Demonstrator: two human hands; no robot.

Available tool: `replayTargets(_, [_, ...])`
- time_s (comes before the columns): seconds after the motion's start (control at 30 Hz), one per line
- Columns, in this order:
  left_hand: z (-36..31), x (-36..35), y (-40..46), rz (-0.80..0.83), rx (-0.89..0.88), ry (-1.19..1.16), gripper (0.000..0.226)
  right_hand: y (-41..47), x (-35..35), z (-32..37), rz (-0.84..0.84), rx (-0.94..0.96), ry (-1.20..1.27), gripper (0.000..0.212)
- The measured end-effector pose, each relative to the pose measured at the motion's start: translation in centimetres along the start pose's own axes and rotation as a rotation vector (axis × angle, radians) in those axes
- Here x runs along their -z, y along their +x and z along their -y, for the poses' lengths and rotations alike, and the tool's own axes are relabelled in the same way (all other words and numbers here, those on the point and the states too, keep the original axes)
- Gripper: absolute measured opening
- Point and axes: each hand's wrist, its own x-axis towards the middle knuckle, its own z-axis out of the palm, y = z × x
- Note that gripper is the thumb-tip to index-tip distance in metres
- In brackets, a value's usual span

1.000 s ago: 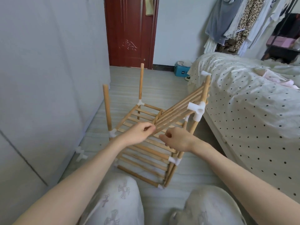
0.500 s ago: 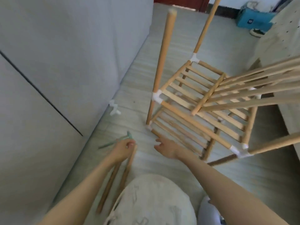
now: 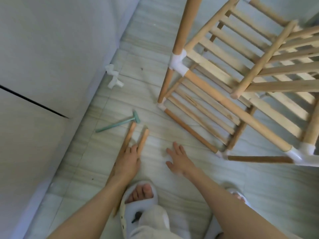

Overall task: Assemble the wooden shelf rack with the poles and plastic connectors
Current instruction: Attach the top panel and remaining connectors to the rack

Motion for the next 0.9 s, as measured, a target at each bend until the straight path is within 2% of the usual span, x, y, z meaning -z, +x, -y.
replayTargets(0.17, [-0.5,3.0,-0.5,-0.051,-0.244,-0.197,0.047,-1.5,3.4,0.6,-0.018,-0.057,0.201,0.057])
replayTargets(0.27, [-1.6,6.1,-1.4,-0.033,-0.230,-0.204,0.046,-4.0,5.7,1.0,-0.079,-0.059,0.293,0.053])
replayTargets(0.4, [-4.2,10.6,-3.5,-0.179,-0.275,-0.291,0.041,-8.7,9.6,1.3,-0.126,-0.006,0.297,0.048])
replayTargets(0.53, [-8.0,16.5,-7.0,-0.305,-0.432,-0.354,0.034,-16.0,14.0,1.0,-0.311,0.060,0.227,0.047])
replayTargets(0.63, [-11.8,21.2,-9.9,-0.349,-0.607,-0.302,0.030,-22.3,16.9,0.5,-0.421,0.111,0.149,0.044])
replayTargets(0.73, [-16.4,25.1,-12.4,-0.376,-0.728,-0.229,0.037,-28.2,18.5,-0.6,-0.550,0.150,0.126,0.042])
replayTargets(0.83, [-21.2,27.9,-14.9,-0.373,-0.855,-0.111,0.040,-33.2,19.4,-2.2,-0.714,0.206,0.185,0.031])
replayTargets(0.9, [-24.2,29.0,-16.2,-0.381,-0.881,-0.047,0.041,-36.0,19.8,-3.6,-0.791,0.245,0.309,0.021])
